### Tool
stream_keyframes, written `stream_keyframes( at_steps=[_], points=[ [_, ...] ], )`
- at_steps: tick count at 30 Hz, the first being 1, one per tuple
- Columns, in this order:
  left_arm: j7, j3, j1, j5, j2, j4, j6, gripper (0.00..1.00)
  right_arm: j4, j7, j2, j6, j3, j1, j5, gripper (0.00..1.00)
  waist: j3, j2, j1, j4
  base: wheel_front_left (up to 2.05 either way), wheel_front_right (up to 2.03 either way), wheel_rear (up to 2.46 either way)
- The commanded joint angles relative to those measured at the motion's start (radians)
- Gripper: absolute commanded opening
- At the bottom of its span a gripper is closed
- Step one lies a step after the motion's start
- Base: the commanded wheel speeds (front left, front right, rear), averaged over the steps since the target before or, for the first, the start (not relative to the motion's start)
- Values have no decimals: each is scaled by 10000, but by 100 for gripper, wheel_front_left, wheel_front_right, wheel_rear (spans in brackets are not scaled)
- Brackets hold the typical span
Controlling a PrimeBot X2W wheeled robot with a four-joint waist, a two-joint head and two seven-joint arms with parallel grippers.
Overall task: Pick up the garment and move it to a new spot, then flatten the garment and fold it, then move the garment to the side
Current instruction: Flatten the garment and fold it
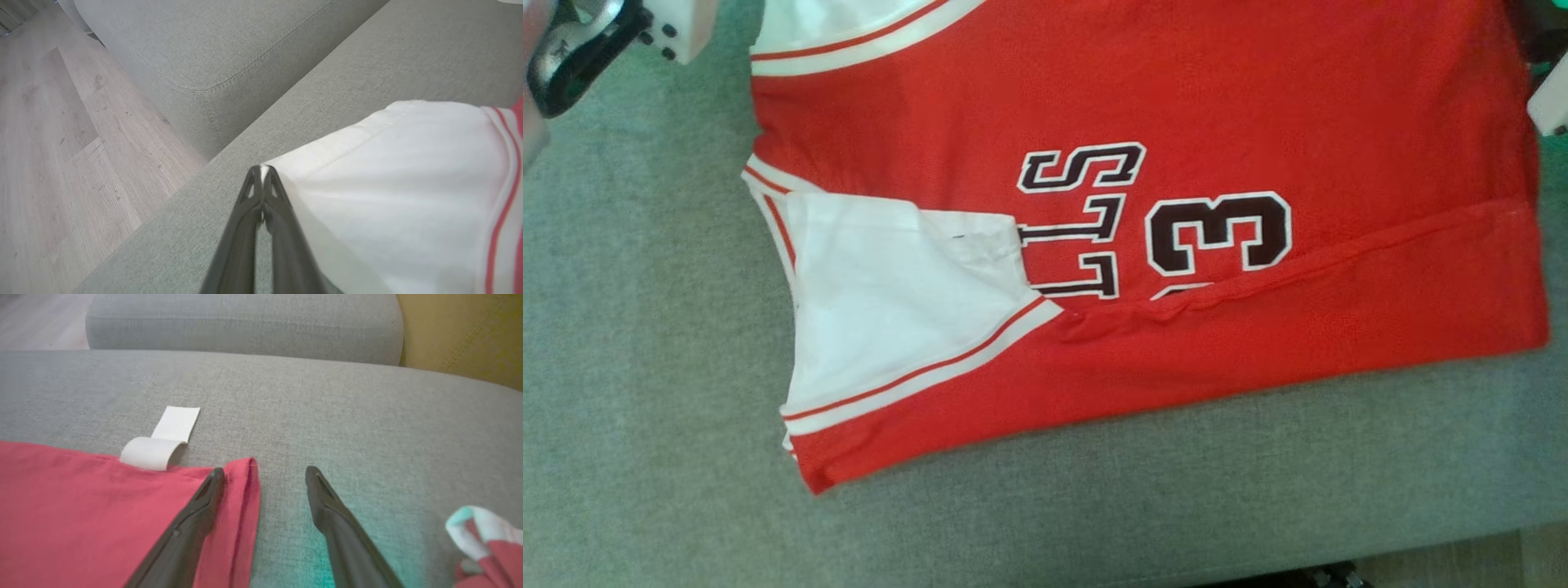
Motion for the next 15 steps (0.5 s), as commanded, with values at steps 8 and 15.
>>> stream_keyframes(
  at_steps=[8, 15],
  points=[
    [-246, 237, -835, -145, 216, -69, 19, 0, 383, 153, -618, -7, 997, -405, 610, 75, 142, 0, -1, 202, 0, 0, 0],
    [-373, 198, -842, -128, 207, -72, 19, 0, 447, -35, -797, -7, 1613, -727, 877, 0, 171, 0, -1, 270, 0, 0, 0]
  ],
)
